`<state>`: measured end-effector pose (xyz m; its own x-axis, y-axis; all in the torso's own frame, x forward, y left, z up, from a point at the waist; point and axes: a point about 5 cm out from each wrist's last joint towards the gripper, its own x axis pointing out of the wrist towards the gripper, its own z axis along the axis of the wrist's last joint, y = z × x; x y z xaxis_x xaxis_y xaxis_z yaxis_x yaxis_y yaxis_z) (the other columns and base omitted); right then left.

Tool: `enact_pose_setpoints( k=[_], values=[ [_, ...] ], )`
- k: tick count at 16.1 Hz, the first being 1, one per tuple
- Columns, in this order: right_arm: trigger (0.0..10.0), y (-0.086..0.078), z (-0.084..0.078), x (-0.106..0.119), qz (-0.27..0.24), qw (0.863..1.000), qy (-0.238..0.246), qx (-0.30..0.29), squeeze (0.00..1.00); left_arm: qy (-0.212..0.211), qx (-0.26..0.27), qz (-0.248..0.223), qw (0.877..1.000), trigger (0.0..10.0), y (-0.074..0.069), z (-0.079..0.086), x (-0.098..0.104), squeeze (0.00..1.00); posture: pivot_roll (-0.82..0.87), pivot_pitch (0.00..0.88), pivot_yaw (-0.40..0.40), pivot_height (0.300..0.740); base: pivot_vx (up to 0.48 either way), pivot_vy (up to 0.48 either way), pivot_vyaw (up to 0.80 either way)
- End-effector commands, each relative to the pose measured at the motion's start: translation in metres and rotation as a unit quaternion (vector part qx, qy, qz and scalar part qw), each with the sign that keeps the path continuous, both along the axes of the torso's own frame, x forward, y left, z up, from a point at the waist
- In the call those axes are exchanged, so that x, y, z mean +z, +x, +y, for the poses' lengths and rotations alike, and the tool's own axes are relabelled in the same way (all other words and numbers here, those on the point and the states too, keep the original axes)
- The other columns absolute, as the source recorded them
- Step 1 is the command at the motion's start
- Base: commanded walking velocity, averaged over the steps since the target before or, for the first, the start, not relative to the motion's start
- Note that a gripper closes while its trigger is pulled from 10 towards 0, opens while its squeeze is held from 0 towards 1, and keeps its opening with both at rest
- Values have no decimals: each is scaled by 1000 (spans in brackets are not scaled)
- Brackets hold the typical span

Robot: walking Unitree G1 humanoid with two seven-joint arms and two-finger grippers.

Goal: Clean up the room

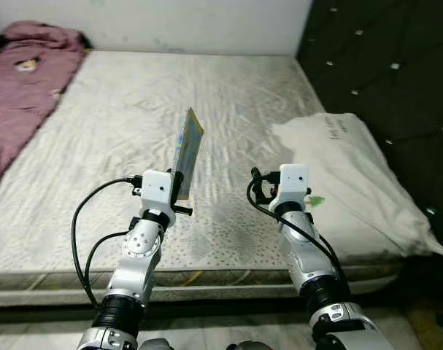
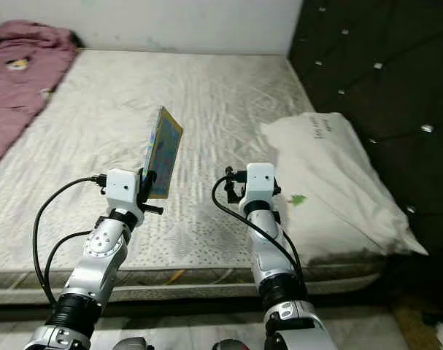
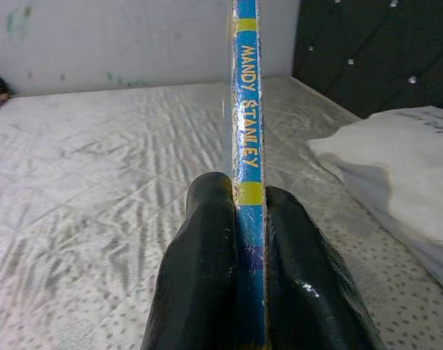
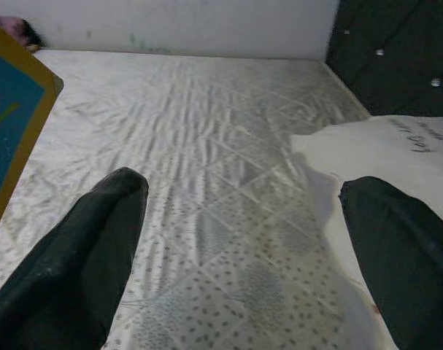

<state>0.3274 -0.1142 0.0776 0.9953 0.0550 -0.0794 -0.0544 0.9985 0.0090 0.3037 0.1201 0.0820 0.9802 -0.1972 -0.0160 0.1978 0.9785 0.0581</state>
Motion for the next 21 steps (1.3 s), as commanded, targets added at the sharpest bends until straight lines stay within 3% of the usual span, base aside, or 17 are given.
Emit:
enact_pose_setpoints(
  k=[1, 5, 9, 10, 13, 16, 19, 21],
  values=[
    [10000, 3, 1, 3, 0, 1000, 3, 0, 0, -1, -1, -25, 1000, 10000, 5, -1, 11, 0, 56, 0, -33, 740, 0, 0, -800],
    [10000, 2, 1, 3, -2, 1000, 3, 0, 0, 5, 2, -35, 999, 10000, 4, -1, 13, 0, 55, 0, -32, 740, 0, 0, -562],
    [10000, 1, 0, 9, -19, 1000, 0, 5, 0, 27, 67, -59, 996, 10000, 0, 12, 25, 0, 66, 0, -37, 740, 0, 0, 0],
    [10000, 1, 0, 9, -20, 1000, 0, 6, 0, 25, 60, -64, 996, 10000, -1, 14, 27, 0, 73, 0, -41, 740, 0, 0, 0],
    [10000, -2, -4, 10, -26, 1000, 2, 4, 0, 40, 94, -45, 994, 10000, -10, 35, 18, 0, 73, 0, -41, 740, 0, 0, 0],
    [10000, -4, -7, 10, -26, 1000, -6, -2, 0, 41, 97, -43, 994, 10000, -12, 35, 18, 0, 74, 0, -41, 740, 0, 0, 0],
    [10000, -5, -17, 12, -35, 999, -26, -21, 0, 45, 92, -51, 993, 10000, -13, 33, 21, 0, 72, 0, -41, 740, 0, 0, 0],
    [10000, -12, -28, 14, -37, 999, -12, -18, 0, 50, 104, -75, 991, 10000, -23, 37, 32, 0, 72, 0, -41, 740, 0, 0, 0]
  ],
)
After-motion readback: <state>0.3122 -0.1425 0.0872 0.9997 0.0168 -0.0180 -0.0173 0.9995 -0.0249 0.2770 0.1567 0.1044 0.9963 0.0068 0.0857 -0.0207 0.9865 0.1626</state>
